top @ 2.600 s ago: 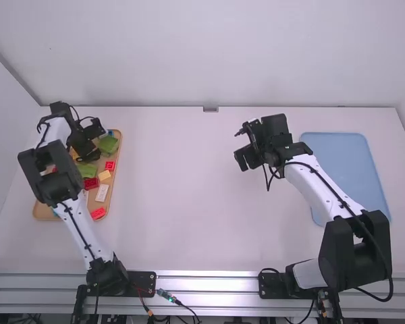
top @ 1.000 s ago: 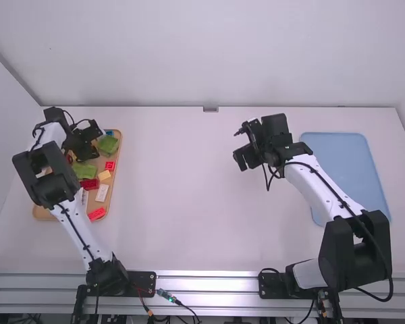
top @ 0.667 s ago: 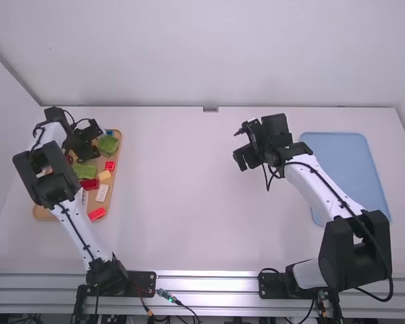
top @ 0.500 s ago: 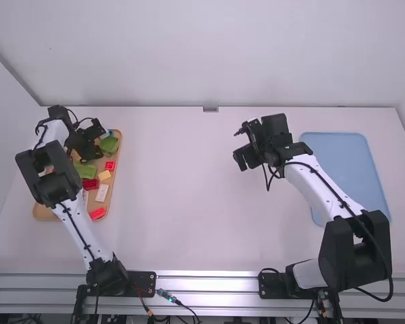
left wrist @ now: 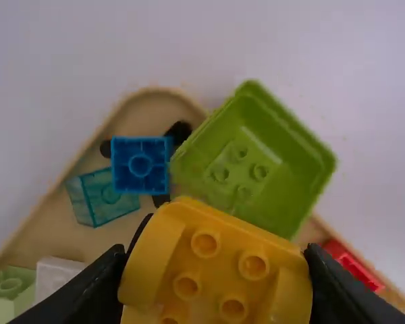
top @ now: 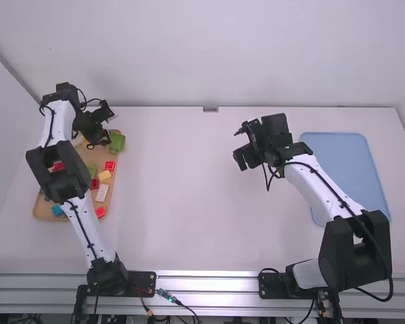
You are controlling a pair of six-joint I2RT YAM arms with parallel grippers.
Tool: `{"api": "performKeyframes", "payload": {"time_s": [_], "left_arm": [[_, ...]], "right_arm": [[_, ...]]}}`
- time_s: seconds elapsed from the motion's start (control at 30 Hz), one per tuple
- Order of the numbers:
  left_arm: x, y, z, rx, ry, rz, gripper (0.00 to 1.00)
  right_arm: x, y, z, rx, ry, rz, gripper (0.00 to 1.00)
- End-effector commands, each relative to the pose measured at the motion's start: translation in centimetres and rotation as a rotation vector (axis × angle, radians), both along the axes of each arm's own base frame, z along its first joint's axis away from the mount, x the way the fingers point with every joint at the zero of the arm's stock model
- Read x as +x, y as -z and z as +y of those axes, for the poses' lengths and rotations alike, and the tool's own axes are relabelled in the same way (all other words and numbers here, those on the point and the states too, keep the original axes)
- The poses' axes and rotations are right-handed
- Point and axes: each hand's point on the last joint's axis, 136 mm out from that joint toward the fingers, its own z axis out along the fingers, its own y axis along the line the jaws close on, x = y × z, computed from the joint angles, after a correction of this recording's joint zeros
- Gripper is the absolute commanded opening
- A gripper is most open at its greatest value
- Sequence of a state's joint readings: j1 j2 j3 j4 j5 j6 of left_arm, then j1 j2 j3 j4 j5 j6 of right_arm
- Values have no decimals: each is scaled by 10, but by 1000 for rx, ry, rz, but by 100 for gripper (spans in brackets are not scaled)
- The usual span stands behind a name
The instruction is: Assemble lego blocks to make yellow taxi
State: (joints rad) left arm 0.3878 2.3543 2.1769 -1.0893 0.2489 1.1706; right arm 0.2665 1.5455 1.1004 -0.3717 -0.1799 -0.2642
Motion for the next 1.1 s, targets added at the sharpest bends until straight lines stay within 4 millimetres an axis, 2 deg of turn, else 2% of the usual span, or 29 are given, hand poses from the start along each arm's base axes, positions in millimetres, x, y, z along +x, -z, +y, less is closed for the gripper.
{"api": "performKeyframes", "payload": {"time_s": [0.0,0.07,0.13,0.27,0.3,0.33,0.43,0.57,0.6,0.63,0.7,0.73,0.8,0.83,0.87,0.9,0.93,1.0,1.03,1.07], "left_arm": [[6,-8,-28,-75,13,3,34],[5,-14,-44,-112,38,6,33],[5,-21,-62,-136,68,1,27],[1,-27,-84,-135,111,19,24],[-2,-27,-97,-130,134,35,21],[-2,-27,-97,-130,134,35,21],[-9,-25,-128,-137,218,65,18],[-15,-23,-160,-139,283,78,14],[-19,-22,-176,-138,319,78,13],[-21,-21,-182,-136,332,75,11],[-32,-20,-216,-120,402,55,9],[-36,-21,-226,-117,416,42,8],[-42,-22,-236,-100,432,24,9],[-48,-25,-250,-77,418,-16,11],[-53,-25,-257,-71,428,-29,13],[-65,-26,-274,-85,445,-61,21],[-65,-26,-274,-85,445,-61,21],[-92,-19,-303,-97,485,-78,27],[-98,-14,-309,-93,494,-80,32],[-100,-12,-313,-91,499,-86,32]], "right_arm": [[7,-12,3,10,-3,-28,99],[8,-12,4,8,-11,-34,99],[9,-13,4,9,-9,-37,99],[8,-12,4,-7,-29,-43,99],[8,-12,3,-6,-28,-43,99],[8,-12,3,-6,-28,-43,99],[8,-12,3,-10,-26,-45,99],[9,-13,3,-9,-25,-49,99],[9,-13,2,-11,-26,-49,99],[10,-13,1,-12,-27,-49,99],[11,-12,-7,-24,-22,-49,99],[12,-12,-9,-21,-11,-47,99],[13,-12,-12,-14,5,-43,99],[14,-12,-18,-4,35,-36,99],[15,-12,-20,-1,44,-34,99],[16,-11,-25,11,67,-24,99],[16,-11,-25,11,67,-24,99],[15,-9,-34,11,91,-8,99],[15,-8,-35,10,93,-3,99],[14,-8,-35,9,95,0,99]]}}
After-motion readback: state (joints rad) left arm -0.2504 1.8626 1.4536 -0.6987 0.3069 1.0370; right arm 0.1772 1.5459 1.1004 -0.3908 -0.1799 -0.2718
